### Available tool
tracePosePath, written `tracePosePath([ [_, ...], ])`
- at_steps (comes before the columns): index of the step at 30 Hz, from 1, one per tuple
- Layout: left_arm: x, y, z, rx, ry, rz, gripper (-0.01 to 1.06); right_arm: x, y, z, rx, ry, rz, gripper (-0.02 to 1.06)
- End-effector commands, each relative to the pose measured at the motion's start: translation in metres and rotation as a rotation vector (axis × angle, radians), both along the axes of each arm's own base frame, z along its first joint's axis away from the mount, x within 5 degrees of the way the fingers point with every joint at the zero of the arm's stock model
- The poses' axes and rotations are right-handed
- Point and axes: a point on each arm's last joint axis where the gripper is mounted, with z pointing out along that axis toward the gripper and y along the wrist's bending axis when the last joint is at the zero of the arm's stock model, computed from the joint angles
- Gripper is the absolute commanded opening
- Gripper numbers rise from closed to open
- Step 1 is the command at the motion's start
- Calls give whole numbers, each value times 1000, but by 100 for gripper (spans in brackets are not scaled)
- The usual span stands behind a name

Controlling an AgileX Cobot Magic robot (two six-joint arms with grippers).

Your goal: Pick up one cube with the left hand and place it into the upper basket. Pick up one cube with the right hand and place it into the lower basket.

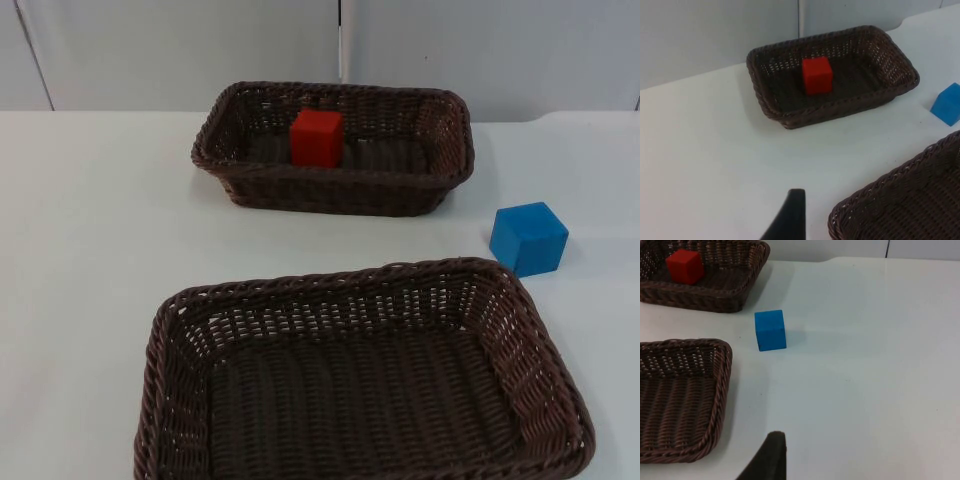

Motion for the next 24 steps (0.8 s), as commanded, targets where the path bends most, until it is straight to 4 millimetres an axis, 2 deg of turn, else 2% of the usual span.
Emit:
tracePosePath([
  [1,-2,0,-1,5,-1,-4,89,0,0,-2,-2,-1,-5,105],
  [24,-2,0,-1,8,1,-4,89,1,0,-1,0,-4,-4,105],
])
